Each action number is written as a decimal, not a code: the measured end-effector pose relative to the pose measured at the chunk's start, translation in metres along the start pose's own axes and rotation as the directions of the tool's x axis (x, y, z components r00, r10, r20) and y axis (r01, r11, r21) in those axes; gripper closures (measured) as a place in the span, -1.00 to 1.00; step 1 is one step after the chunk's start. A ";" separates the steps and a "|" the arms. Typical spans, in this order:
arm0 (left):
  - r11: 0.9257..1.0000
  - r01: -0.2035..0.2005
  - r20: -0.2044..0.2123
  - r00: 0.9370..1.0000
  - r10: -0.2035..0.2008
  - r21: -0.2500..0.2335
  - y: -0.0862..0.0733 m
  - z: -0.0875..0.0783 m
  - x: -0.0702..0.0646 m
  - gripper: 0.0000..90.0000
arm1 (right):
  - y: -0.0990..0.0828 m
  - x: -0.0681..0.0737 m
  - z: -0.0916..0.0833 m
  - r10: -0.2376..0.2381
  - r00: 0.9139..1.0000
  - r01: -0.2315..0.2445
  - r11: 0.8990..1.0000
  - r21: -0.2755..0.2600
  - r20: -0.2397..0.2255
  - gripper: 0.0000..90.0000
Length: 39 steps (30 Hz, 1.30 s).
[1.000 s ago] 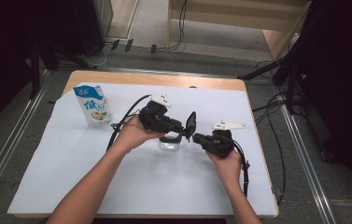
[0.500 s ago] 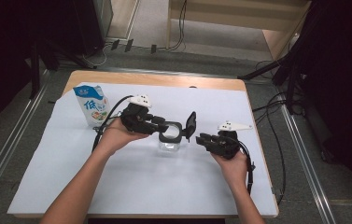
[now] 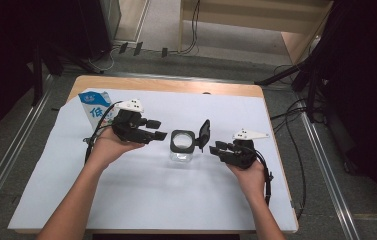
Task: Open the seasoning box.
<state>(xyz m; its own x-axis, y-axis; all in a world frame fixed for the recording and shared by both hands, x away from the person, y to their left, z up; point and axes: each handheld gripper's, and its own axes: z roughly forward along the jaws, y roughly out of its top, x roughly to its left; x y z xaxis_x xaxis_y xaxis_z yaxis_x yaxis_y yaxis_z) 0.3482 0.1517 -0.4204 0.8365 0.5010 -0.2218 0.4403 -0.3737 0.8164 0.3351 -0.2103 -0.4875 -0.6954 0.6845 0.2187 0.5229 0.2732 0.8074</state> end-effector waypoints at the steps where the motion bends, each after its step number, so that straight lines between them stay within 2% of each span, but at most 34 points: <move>1: 1.000 -0.002 -0.005 1.000 0.002 0.000 -0.001 -0.001 0.000 0.02 | 0.000 -0.001 0.000 -0.005 1.000 0.005 1.000 -0.003 0.001 0.40; 3: 1.000 0.000 -0.023 1.000 0.001 0.006 -0.003 -0.003 0.001 -0.02 | 0.000 -0.002 -0.001 0.008 1.000 -0.008 1.000 -0.005 0.002 0.38; 7: 1.000 0.011 -0.054 0.998 -0.010 0.018 -0.009 -0.009 0.005 -0.10 | 0.002 -0.006 -0.001 0.002 1.000 -0.002 1.000 0.009 0.009 0.37; 10: 1.000 0.028 -0.049 0.998 -0.027 0.008 -0.013 -0.014 0.008 -0.11 | 0.004 -0.007 -0.001 0.009 1.000 -0.009 1.000 -0.001 0.006 0.36; 15: 0.999 0.032 -0.069 0.997 -0.032 0.005 -0.019 -0.023 0.012 -0.12 | 0.006 -0.011 -0.001 0.013 1.000 -0.013 1.000 -0.006 0.014 0.34; 20: 0.999 0.051 -0.120 0.992 -0.051 0.003 -0.025 -0.031 0.015 -0.10 | 0.008 -0.013 0.003 0.024 1.000 -0.024 1.000 -0.008 0.013 0.33; 30: 0.993 0.111 -0.142 0.983 -0.114 -0.029 -0.039 -0.052 0.027 -0.10 | 0.012 -0.014 0.013 0.020 1.000 -0.020 1.000 0.009 0.002 0.31; 39: 0.990 0.136 -0.152 0.978 -0.139 -0.031 -0.043 -0.066 0.036 -0.11 | 0.013 -0.013 0.012 0.012 1.000 -0.012 1.000 -0.011 0.022 -0.08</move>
<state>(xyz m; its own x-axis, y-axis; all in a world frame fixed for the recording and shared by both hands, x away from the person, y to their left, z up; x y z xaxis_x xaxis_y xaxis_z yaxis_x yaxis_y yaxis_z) 0.3380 0.2379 -0.4286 0.7074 0.6613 -0.2496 0.5401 -0.2779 0.7944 0.3570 -0.2079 -0.4862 -0.6781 0.7024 0.2162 0.5253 0.2575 0.8111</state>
